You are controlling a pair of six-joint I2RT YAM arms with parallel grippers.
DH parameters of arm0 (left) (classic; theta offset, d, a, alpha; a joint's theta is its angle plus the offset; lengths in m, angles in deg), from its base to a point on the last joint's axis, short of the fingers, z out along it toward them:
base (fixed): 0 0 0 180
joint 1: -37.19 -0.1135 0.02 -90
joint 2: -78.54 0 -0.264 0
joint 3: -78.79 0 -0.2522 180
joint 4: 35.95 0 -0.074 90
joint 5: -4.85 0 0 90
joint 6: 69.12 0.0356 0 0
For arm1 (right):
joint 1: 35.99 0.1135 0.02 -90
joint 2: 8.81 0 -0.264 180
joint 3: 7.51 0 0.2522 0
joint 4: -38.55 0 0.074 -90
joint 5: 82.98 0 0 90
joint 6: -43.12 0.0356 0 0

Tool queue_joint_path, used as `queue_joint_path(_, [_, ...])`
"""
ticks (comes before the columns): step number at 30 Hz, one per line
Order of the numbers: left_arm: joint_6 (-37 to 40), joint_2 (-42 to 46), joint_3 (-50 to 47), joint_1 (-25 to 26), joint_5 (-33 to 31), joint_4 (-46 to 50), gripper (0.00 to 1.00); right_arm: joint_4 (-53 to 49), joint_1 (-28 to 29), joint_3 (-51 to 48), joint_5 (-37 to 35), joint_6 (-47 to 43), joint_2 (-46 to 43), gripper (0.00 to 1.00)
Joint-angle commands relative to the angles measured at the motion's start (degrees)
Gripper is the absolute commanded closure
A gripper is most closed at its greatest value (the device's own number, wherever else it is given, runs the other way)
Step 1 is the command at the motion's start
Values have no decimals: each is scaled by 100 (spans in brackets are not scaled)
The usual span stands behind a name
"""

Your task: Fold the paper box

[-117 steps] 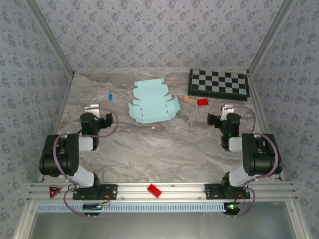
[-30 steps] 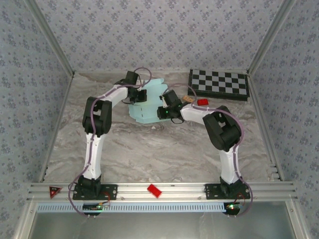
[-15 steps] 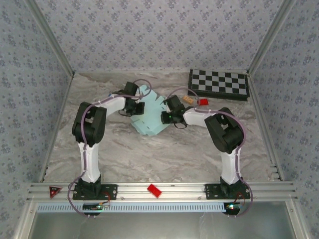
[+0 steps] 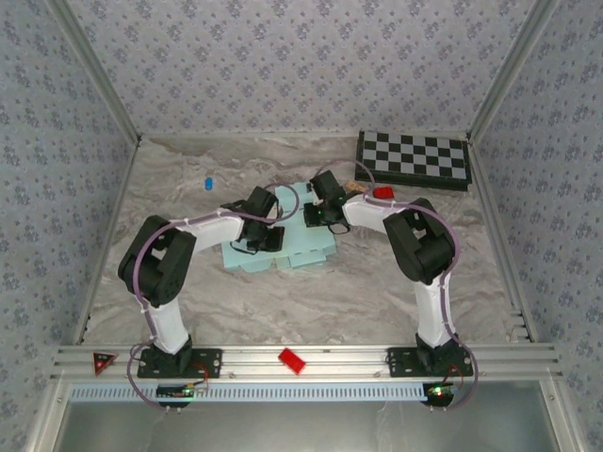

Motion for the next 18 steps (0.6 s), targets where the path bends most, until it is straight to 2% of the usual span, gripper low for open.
queue_joint_path(1, [-127, 305, 70, -17, -18, 165, 98, -498, -69, 174, -188, -169, -95, 86])
queue_joint_path(2, [-98, 359, 142, -21, -31, 212, 96, -518, -73, 168, -170, -183, -195, 86])
queue_joint_path(4, [4, 474, 349, -45, -77, 330, 85, -532, -82, 134, -148, -196, -424, 86])
queue_joint_path(7, [156, 561, 591, -155, -135, 439, 74, -567, -79, 12, -75, -204, -789, 85])
queue_joint_path(13, [549, 386, 892, -718, -105, 555, 73, -586, 26, -500, 105, -37, -1351, 85])
queue_joint_path(18, [969, 70, 976, -1120, 152, 464, 79, -509, 227, -869, 133, 228, -1521, 86])
